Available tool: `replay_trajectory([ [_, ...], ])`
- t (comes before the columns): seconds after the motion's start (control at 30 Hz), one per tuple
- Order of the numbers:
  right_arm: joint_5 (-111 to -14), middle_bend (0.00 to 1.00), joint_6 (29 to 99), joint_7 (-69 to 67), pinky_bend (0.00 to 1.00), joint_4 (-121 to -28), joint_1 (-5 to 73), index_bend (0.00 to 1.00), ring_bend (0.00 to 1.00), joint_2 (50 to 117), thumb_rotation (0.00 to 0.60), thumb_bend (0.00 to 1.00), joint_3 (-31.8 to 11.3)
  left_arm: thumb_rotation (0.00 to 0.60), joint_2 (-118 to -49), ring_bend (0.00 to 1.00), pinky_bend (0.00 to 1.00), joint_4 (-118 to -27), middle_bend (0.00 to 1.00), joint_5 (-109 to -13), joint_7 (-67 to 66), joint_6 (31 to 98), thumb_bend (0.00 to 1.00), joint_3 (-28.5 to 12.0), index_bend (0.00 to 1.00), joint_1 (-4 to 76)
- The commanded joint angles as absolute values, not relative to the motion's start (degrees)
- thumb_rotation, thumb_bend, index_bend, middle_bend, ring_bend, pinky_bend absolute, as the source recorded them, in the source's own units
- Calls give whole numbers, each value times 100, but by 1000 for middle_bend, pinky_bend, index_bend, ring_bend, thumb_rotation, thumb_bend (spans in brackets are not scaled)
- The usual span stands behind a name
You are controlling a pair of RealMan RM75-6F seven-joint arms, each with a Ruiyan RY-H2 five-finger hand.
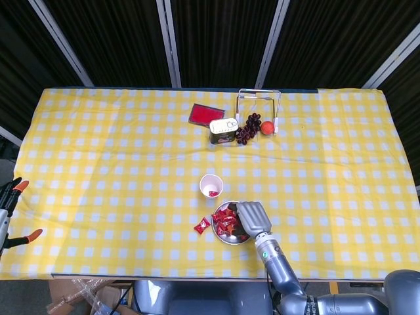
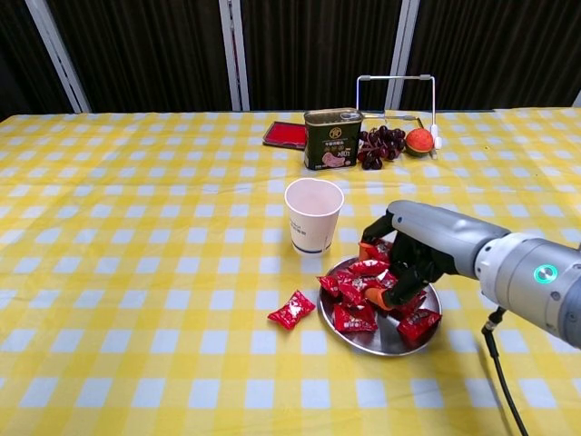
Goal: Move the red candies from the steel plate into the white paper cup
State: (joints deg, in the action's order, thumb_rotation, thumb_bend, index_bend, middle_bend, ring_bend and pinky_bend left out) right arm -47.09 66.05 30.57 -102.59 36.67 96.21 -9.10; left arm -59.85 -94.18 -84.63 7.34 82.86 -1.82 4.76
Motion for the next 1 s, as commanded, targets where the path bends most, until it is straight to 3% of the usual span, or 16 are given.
replay_trajectory([
  [0.03,-4709,824,6682,3125,1000,-10412,3686,686,966,9517,600,558,-981,600,-5984,0,0,-9420,0,-8465,736,8284,25,-181,0,477],
  [0.57,-4448,824,6847,3463,1000,-10882,3960,686,966,9165,600,559,-1443,600,-5965,0,0,-9444,0,-8428,765,8231,25,-180,0,489],
  [1.0,-3831,824,6600,3676,1000,-10370,4625,686,966,9360,600,559,-2033,600,-5937,0,0,-9446,0,-8369,812,8157,25,-199,0,519],
])
